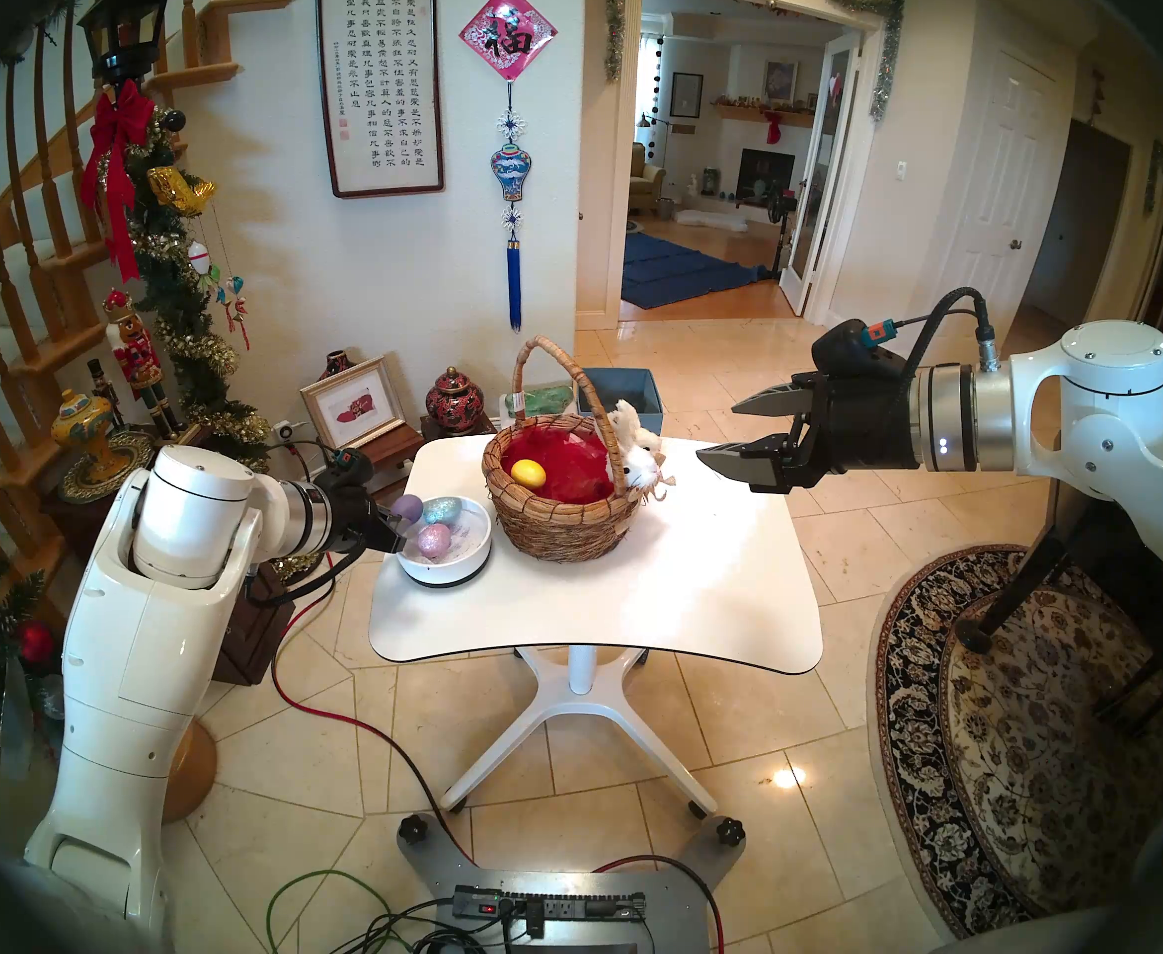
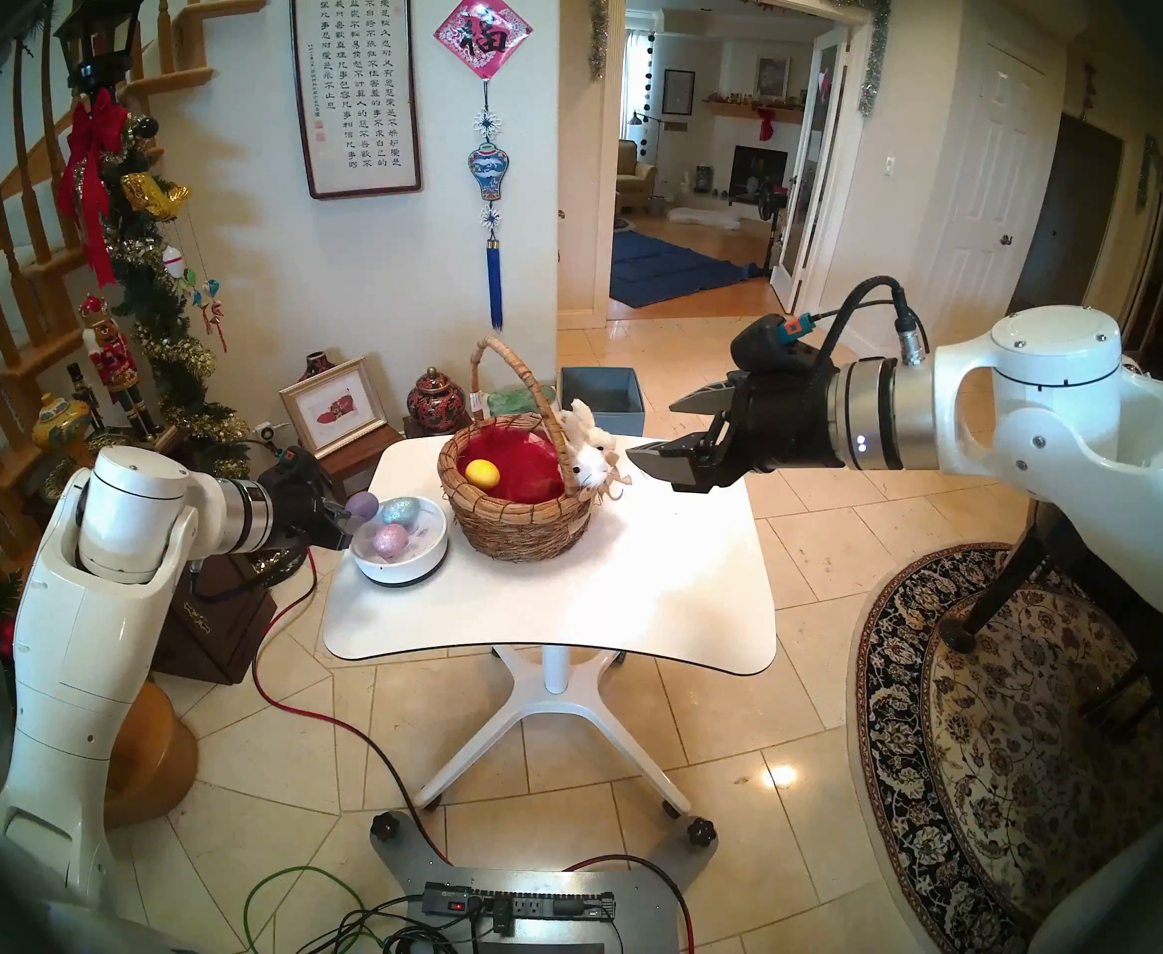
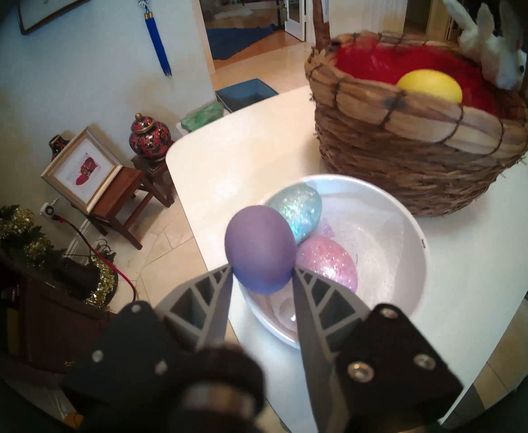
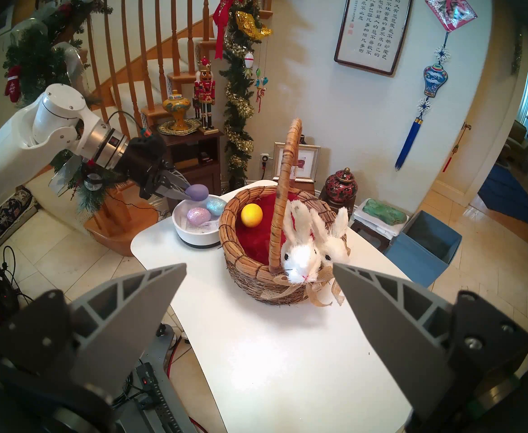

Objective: Put easter egg into basket

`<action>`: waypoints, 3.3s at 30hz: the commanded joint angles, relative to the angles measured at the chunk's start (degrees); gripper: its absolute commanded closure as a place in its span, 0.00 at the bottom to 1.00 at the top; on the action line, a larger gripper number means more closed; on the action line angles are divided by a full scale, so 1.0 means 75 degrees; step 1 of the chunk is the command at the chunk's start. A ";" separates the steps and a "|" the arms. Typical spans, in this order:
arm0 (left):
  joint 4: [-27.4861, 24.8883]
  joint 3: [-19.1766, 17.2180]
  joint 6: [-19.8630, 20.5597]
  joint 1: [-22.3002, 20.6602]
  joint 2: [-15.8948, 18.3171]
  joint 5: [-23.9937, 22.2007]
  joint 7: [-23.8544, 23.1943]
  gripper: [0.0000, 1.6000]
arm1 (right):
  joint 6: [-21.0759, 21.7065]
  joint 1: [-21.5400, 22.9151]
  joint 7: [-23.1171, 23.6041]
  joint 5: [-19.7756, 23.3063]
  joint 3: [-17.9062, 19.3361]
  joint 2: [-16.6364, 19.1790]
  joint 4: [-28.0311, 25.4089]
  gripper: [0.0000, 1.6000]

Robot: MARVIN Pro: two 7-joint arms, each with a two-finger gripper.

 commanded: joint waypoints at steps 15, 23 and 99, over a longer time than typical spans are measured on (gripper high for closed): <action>-0.1091 0.0256 -0.0025 -0.1006 -0.0111 -0.0453 -0.0406 0.67 | -0.0018 0.0052 0.0003 -0.0009 0.0065 0.0002 0.0018 0.00; -0.1131 0.1015 -0.0109 -0.1556 -0.0496 -0.0401 -0.0167 0.66 | -0.0018 0.0055 0.0000 -0.0007 0.0059 0.0002 0.0017 0.00; -0.0324 0.0689 -0.0475 -0.0648 0.0807 -0.0168 -0.1112 0.00 | -0.0022 0.0026 0.0014 -0.0015 0.0095 0.0003 0.0019 0.00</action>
